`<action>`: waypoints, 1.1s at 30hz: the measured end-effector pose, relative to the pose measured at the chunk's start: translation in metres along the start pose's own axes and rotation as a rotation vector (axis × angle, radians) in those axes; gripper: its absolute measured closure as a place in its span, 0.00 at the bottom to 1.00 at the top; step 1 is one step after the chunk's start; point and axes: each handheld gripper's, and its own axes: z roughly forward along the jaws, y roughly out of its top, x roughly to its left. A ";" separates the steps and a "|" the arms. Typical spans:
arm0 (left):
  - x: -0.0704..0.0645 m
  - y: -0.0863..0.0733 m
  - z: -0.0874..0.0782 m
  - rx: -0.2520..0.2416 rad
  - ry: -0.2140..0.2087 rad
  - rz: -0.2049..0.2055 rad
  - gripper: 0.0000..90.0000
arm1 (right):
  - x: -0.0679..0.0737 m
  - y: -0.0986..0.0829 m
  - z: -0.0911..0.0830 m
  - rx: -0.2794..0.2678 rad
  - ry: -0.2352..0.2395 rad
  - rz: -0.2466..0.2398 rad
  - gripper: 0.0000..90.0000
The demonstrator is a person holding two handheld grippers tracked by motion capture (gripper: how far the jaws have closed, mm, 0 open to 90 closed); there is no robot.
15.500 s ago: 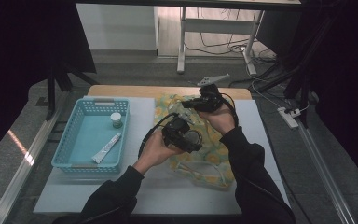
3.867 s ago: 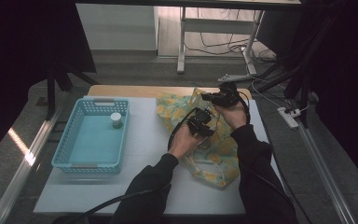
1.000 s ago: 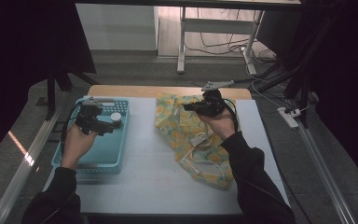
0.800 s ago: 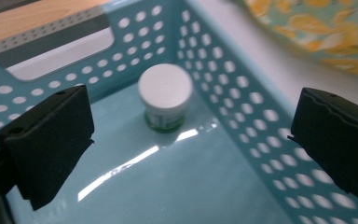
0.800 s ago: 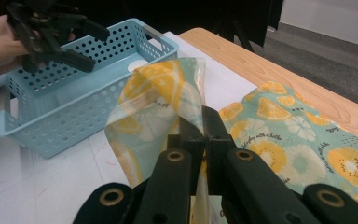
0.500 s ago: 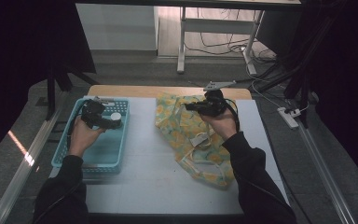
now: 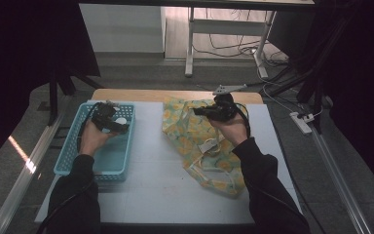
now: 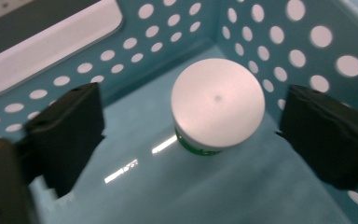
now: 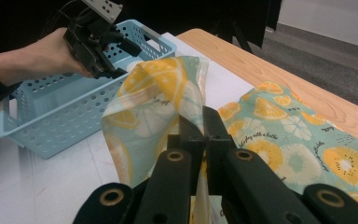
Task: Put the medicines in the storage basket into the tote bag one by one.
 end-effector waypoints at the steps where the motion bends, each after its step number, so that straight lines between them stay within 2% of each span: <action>1: -0.001 0.001 0.001 0.003 0.000 0.004 0.16 | 0.000 0.000 0.000 0.000 0.000 0.000 0.99; 3: -0.002 0.002 0.001 0.012 0.015 0.014 0.22 | 0.000 0.000 0.000 -0.001 0.001 0.001 0.99; 5: -0.001 0.002 0.001 0.007 0.011 0.005 0.29 | 0.000 0.000 0.001 0.000 0.003 -0.002 0.99; 12: 0.000 0.003 0.000 0.008 -0.040 -0.001 0.56 | 0.000 0.000 0.001 0.000 0.004 0.000 0.99; 15: 0.000 0.003 -0.001 0.013 -0.040 -0.006 0.56 | 0.000 -0.001 0.002 0.000 0.004 0.000 0.99; 18: 0.001 0.002 -0.002 0.008 -0.067 -0.019 0.56 | 0.000 -0.001 0.001 0.000 0.004 0.001 0.99; 22: 0.002 0.000 -0.006 0.000 -0.060 -0.038 0.56 | 0.000 -0.001 0.001 0.002 0.003 0.001 0.99; 29: 0.003 0.000 -0.025 -0.032 -0.064 -0.072 0.57 | -0.001 -0.001 0.000 0.000 -0.001 0.004 0.99; 33: 0.001 0.002 -0.038 -0.041 -0.052 -0.061 0.57 | -0.001 -0.001 0.000 -0.004 0.000 0.007 0.99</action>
